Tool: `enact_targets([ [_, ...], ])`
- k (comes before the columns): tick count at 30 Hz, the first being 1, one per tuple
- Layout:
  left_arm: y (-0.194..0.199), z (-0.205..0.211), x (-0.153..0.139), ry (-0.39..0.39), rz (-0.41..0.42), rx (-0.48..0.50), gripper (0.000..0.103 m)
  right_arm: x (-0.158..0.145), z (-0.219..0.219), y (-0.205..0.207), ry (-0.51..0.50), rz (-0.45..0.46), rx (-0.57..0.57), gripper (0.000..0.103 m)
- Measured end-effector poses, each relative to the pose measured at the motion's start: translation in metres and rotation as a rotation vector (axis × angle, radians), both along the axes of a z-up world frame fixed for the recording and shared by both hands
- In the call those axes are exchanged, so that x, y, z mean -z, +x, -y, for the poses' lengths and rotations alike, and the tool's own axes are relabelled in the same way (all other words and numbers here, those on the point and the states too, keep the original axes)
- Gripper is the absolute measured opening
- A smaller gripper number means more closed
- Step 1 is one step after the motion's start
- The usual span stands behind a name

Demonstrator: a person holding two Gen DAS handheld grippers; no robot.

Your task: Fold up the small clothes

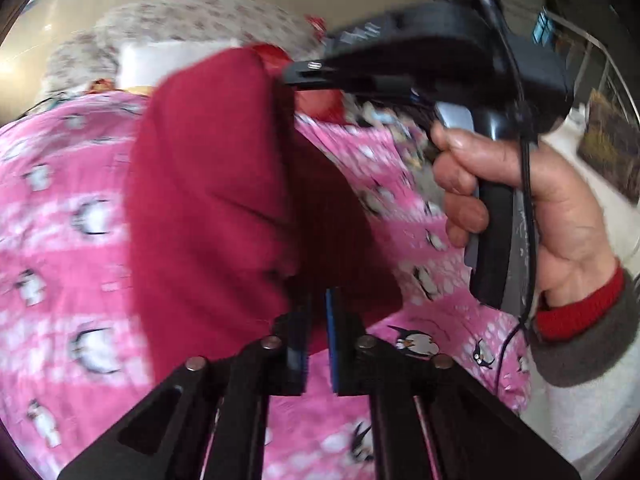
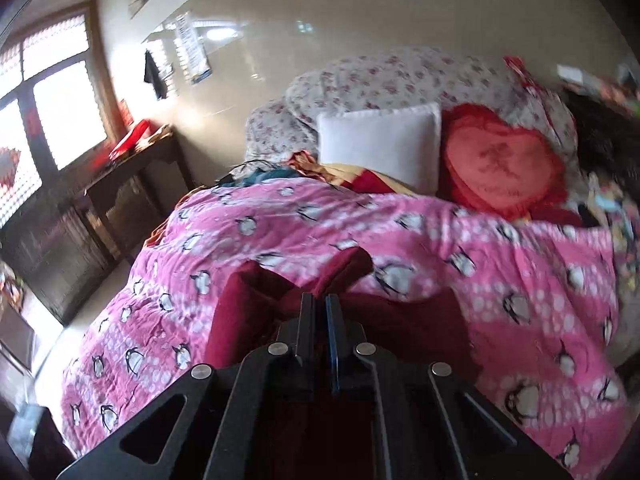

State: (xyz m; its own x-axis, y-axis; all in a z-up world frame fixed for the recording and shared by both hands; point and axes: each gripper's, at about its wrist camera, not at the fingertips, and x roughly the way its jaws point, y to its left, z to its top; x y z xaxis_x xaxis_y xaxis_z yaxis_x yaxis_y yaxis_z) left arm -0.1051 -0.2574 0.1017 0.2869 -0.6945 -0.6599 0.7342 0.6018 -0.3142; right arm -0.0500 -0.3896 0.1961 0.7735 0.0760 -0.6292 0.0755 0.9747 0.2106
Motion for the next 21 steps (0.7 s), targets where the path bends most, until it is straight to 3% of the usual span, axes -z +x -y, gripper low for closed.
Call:
enact_targets([
  [3, 0.004, 0.042, 0.030, 0.072, -0.043, 0.039, 0.004, 0.027, 0.026, -0.010, 0.065, -0.048, 0.016, 0.006],
  [6, -0.001, 0.060, 0.047, 0.131, -0.009, 0.034, 0.004, 0.038, 0.054, -0.027, 0.096, -0.037, 0.105, 0.007],
  [7, -0.002, 0.062, 0.048, 0.136, -0.002, 0.033, 0.004, 0.039, 0.066, -0.033, 0.154, -0.026, 0.122, 0.008],
  [9, -0.006, 0.063, 0.045, 0.130, 0.010, 0.037, 0.004, 0.039, 0.079, -0.043, 0.277, 0.012, 0.110, 0.025],
  [11, -0.003, 0.061, 0.043, 0.124, 0.008, 0.038, 0.004, 0.036, 0.075, -0.047, 0.357, 0.052, 0.050, 0.084],
  [12, -0.004, 0.059, 0.042, 0.125, 0.005, 0.041, 0.004, 0.037, 0.070, -0.044, 0.375, 0.054, 0.023, 0.091],
  [18, -0.039, 0.008, 0.022, 0.097, 0.007, 0.115, 0.005, 0.056, 0.032, -0.009, 0.426, -0.052, -0.073, 0.092],
  [19, -0.044, -0.005, 0.017, 0.087, 0.016, 0.128, 0.011, 0.060, 0.028, -0.007, 0.426, -0.059, -0.085, 0.092],
  [21, -0.045, -0.036, 0.009, 0.070, 0.037, 0.107, 0.032, 0.071, 0.020, 0.003, 0.415, -0.096, -0.075, 0.092],
])
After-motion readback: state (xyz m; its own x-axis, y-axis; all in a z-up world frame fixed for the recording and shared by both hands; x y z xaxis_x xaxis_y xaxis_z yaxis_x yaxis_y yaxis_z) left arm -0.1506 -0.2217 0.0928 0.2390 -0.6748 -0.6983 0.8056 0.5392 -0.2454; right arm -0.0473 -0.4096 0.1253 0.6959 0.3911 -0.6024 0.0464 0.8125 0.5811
